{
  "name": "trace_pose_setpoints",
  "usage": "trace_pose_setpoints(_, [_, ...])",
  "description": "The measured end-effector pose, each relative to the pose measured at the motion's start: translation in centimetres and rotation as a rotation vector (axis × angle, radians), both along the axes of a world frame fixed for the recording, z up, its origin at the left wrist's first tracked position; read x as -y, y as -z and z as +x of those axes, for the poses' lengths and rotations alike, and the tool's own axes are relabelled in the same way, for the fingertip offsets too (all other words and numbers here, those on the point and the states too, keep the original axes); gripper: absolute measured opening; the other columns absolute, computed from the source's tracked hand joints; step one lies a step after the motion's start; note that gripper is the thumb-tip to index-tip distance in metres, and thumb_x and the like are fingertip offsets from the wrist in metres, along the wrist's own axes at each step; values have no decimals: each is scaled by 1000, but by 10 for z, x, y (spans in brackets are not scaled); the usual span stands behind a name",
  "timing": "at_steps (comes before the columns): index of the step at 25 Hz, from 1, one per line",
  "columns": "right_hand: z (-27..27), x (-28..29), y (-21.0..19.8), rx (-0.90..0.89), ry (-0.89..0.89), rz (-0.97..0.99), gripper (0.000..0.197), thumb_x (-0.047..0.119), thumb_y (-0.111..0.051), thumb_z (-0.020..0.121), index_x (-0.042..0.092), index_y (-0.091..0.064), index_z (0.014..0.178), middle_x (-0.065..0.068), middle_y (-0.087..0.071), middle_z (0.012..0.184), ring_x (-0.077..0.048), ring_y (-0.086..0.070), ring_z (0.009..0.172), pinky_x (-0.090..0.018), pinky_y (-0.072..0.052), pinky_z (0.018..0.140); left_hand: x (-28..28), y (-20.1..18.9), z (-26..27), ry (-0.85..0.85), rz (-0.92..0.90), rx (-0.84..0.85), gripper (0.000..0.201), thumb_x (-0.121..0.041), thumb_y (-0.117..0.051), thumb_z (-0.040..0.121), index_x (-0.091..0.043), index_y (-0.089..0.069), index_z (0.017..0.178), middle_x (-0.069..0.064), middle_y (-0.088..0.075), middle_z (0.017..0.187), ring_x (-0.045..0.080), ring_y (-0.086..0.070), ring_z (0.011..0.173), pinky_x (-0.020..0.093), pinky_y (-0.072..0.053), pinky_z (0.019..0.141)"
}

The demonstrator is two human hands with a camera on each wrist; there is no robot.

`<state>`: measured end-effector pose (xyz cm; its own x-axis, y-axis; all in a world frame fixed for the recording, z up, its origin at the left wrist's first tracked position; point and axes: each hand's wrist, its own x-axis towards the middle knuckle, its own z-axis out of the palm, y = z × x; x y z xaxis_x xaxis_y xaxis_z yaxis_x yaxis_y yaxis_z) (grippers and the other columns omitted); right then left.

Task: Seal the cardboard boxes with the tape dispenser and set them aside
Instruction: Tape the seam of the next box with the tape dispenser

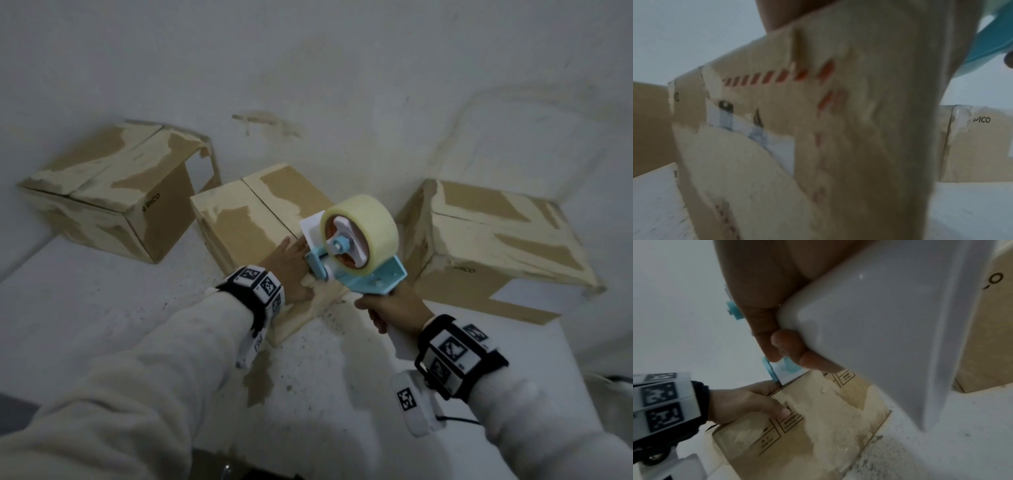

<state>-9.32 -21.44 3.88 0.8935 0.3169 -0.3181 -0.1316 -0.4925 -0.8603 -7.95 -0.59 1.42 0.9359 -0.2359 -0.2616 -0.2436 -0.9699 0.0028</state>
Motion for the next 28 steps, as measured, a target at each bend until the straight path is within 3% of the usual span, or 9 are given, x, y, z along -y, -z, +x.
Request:
trace_pose_setpoints(5, [-24,32,7,-9,36,6,28,-1,-64,77,10,-48,57,0,-45,37,-15,-40,34,-27,-36,43,2,2,-2,45,72,5,85,-45,-51,87,-23,0,152,2,8,160,25,8,148,48,-4,120])
trace_pose_setpoints(10, [-38,56,19,-33,73,18,28,0,-67,75,9,-48,56,-2,-45,38,-17,-41,36,-30,-37,45,-2,0,-1,18,37,-43,87,-49,-46,90,-21,10,150,1,19,158,22,14,147,44,1,120])
trace_pose_setpoints(15, [-31,46,35,-80,103,3,24,6,-69,72,7,-49,58,-2,-46,37,-21,-41,35,-30,-36,45,16,2,1,-181,-190,-43,64,-45,-24,99,-19,1,152,1,11,160,19,10,148,43,2,120])
trace_pose_setpoints(19, [-25,38,44,-150,128,8,22,1,-64,73,7,-47,59,-8,-43,41,-20,-36,35,-28,-33,42,31,15,5,-313,-101,5,69,-47,-26,98,-17,5,151,4,14,159,24,12,147,48,0,120])
trace_pose_setpoints(23, [-15,32,52,-164,118,-19,24,0,-62,72,8,-47,56,-7,-44,42,-20,-38,36,-28,-35,44,31,16,10,-318,-78,8,66,-41,-26,99,-16,5,151,5,12,160,29,10,147,48,-3,120])
trace_pose_setpoints(28, [-12,36,62,-168,107,2,29,-3,-62,73,9,-45,53,-9,-43,41,-23,-38,36,-30,-35,45,29,18,12,-307,-81,13,72,-49,-29,96,-16,2,151,6,7,160,30,4,147,48,-6,119])
